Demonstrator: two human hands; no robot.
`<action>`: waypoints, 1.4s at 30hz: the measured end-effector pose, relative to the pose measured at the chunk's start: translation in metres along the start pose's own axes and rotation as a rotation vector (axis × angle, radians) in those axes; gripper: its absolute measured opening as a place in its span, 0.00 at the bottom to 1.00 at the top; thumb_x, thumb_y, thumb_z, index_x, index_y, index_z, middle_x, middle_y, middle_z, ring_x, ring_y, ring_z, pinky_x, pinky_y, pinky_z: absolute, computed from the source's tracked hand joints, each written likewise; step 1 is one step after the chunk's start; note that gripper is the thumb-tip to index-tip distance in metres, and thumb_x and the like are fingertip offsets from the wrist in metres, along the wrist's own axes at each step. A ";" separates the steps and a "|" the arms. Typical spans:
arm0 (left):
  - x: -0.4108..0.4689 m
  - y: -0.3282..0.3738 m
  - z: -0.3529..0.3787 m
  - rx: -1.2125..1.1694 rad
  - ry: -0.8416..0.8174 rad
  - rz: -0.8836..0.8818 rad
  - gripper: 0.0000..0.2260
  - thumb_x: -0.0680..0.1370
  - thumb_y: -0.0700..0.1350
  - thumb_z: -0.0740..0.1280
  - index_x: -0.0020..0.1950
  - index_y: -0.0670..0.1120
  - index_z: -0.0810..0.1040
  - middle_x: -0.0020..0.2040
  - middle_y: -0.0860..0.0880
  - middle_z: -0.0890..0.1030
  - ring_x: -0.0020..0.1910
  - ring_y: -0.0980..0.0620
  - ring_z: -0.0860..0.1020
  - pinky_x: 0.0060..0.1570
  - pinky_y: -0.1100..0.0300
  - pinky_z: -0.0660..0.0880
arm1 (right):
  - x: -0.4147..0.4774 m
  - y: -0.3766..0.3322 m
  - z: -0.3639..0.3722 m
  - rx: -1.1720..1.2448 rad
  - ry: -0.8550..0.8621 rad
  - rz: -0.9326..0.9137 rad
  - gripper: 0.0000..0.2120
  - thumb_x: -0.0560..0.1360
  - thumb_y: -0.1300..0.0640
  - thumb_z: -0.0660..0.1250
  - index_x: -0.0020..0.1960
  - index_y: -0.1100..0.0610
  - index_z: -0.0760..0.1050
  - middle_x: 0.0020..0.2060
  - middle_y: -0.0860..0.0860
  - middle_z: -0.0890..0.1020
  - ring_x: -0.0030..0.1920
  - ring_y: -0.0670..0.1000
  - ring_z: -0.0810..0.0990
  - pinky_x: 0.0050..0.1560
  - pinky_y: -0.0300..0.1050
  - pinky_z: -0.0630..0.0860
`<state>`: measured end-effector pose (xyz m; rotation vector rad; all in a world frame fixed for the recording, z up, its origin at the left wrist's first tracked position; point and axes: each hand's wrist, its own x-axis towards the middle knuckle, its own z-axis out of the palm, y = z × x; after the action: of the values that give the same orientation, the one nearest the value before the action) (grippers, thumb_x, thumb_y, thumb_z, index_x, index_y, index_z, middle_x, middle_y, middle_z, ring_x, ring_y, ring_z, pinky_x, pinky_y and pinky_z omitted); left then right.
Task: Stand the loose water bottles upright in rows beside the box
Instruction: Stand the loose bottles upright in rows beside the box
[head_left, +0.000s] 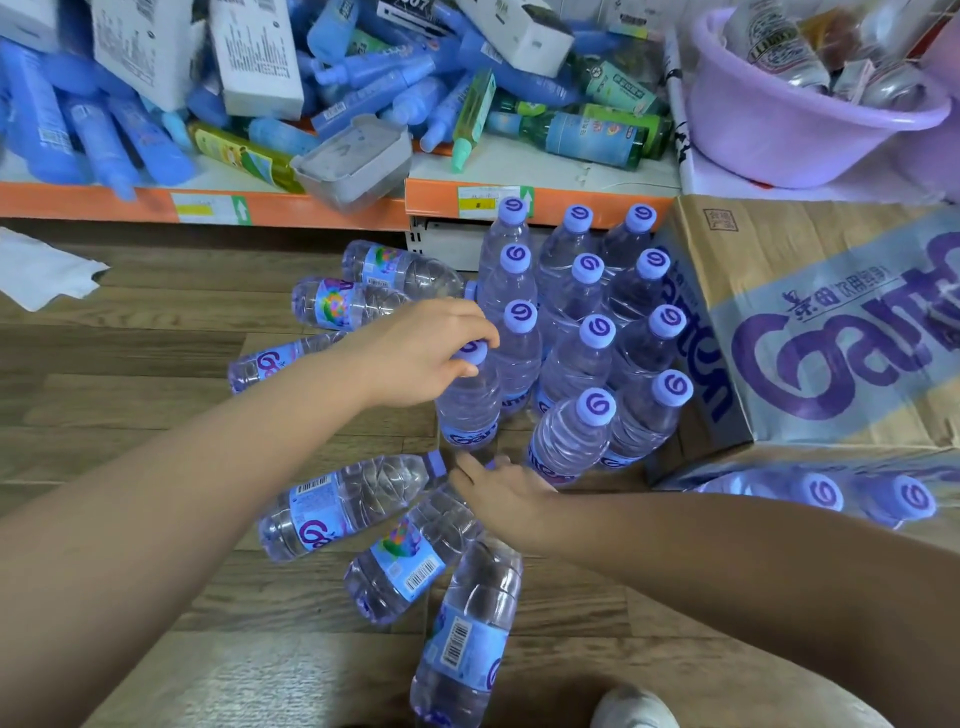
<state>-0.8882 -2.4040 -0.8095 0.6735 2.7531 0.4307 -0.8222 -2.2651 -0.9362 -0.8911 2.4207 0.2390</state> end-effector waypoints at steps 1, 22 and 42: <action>0.000 -0.002 0.002 -0.021 -0.006 -0.004 0.15 0.78 0.42 0.64 0.64 0.48 0.74 0.63 0.51 0.73 0.63 0.50 0.71 0.63 0.56 0.68 | 0.003 0.000 0.002 0.003 0.000 0.000 0.32 0.73 0.68 0.65 0.73 0.61 0.56 0.72 0.56 0.58 0.62 0.64 0.71 0.50 0.56 0.77; 0.017 0.019 0.031 -0.048 -0.099 0.152 0.15 0.78 0.41 0.62 0.65 0.48 0.72 0.63 0.53 0.72 0.63 0.52 0.70 0.62 0.52 0.70 | 0.005 0.012 0.005 -0.052 -0.170 -0.058 0.28 0.74 0.70 0.63 0.71 0.62 0.59 0.63 0.61 0.73 0.62 0.64 0.73 0.55 0.56 0.74; 0.010 0.014 0.031 -0.176 -0.141 0.117 0.17 0.77 0.42 0.65 0.65 0.52 0.73 0.65 0.55 0.73 0.64 0.54 0.71 0.66 0.57 0.67 | -0.010 0.010 -0.016 -0.213 -0.122 -0.179 0.22 0.74 0.71 0.62 0.67 0.66 0.65 0.58 0.60 0.77 0.56 0.61 0.78 0.40 0.48 0.69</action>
<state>-0.8803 -2.3801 -0.8351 0.7898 2.5169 0.6177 -0.8291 -2.2576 -0.9180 -1.1457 2.2158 0.4765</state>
